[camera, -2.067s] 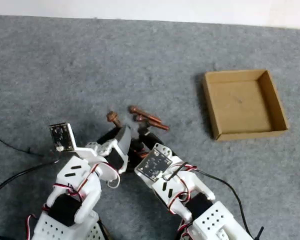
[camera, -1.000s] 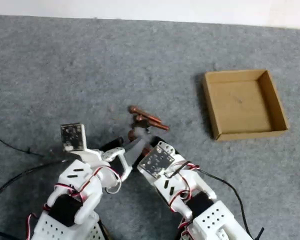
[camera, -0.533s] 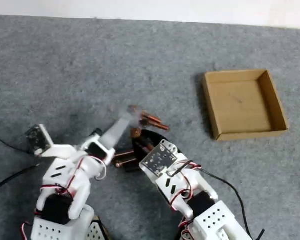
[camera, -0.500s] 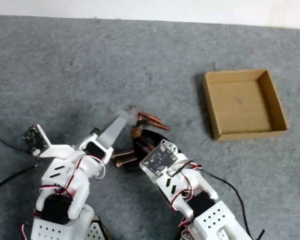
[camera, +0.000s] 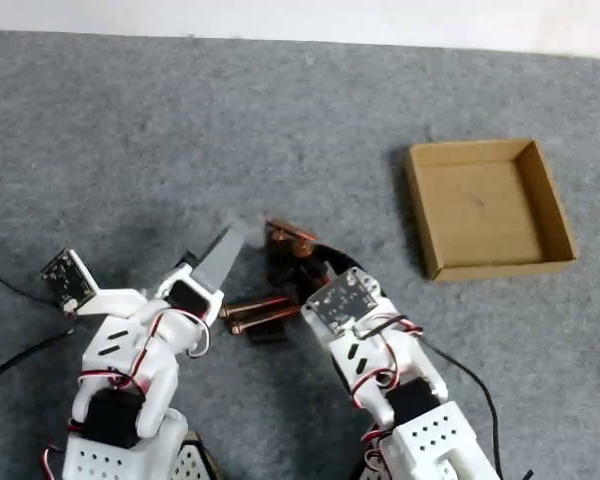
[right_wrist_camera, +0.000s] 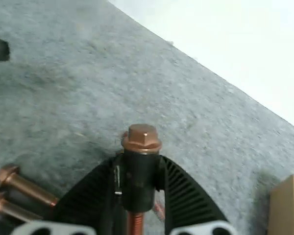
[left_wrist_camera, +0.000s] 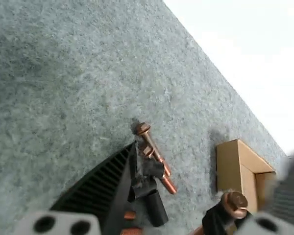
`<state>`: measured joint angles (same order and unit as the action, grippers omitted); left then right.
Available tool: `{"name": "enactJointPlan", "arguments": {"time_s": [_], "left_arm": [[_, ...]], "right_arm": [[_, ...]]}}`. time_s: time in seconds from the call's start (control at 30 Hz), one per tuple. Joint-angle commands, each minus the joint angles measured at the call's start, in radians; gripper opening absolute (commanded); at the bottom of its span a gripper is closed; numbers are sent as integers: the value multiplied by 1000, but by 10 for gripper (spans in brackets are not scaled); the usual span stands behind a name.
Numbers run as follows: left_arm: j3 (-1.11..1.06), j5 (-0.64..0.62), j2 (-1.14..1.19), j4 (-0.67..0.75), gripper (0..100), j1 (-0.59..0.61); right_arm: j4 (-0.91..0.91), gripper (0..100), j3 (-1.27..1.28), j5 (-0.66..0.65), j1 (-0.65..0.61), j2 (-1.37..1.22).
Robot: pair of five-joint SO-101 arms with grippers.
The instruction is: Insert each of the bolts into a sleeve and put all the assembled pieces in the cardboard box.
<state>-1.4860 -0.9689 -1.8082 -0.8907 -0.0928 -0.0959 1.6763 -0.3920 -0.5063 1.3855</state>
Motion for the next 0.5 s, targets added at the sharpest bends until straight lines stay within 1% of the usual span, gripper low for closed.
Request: {"name": "enactJointPlan", "arguments": {"time_s": [0.0, 0.07, 0.1, 0.2, 0.33, 0.47], "left_arm": [[-25, 112, -12, 101, 162, 18], [-48, 169, -12, 144, 43, 18], [-61, 203, -12, 169, 0, 18], [-105, 284, -12, 219, 40, 18], [-124, 354, -12, 229, 9, 13], [-156, 519, -12, 229, 7, 12]], "right_arm": [[27, 5, 119, -2, 33, 19], [25, 5, 119, -2, 62, 19], [25, 5, 119, -2, 81, 19], [27, 5, 119, -2, 131, 19], [18, 5, 119, -2, 154, 15], [-22, 5, 119, -2, 159, 18]]}}
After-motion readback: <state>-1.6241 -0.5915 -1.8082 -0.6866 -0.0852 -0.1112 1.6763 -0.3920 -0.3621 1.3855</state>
